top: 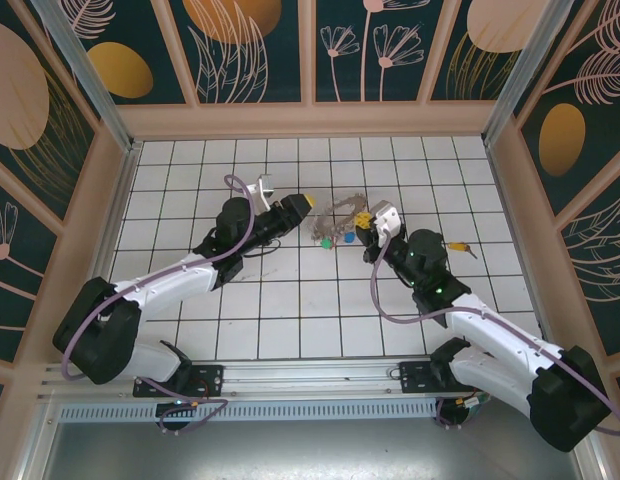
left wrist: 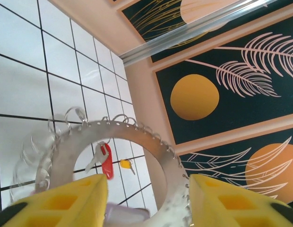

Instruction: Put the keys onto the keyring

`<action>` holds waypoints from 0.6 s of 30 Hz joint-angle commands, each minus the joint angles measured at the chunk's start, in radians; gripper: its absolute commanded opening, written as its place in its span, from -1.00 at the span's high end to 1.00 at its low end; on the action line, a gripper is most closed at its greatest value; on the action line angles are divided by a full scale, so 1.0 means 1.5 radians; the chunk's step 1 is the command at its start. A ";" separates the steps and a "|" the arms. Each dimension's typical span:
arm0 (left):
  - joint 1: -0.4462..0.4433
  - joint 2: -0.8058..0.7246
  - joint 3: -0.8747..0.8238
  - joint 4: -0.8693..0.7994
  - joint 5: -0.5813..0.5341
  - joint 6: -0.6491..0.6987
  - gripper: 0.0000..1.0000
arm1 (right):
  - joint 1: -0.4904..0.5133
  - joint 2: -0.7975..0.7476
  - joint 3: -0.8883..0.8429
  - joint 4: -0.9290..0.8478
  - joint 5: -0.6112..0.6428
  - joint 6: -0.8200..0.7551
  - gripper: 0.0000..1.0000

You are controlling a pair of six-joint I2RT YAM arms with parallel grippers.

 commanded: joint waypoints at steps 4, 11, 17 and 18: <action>0.000 0.013 -0.038 0.018 -0.005 -0.009 -0.17 | -0.029 0.010 0.060 -0.082 -0.048 -0.005 1.00; 0.001 -0.009 -0.067 0.030 -0.019 0.049 -0.20 | -0.029 0.041 0.099 -0.206 -0.113 -0.140 1.00; 0.000 -0.040 -0.061 0.019 -0.037 0.153 -0.16 | -0.007 0.050 0.093 -0.207 -0.067 -0.249 1.00; 0.001 -0.046 -0.064 0.022 -0.040 0.170 -0.15 | 0.006 0.049 0.087 -0.198 -0.045 -0.270 1.00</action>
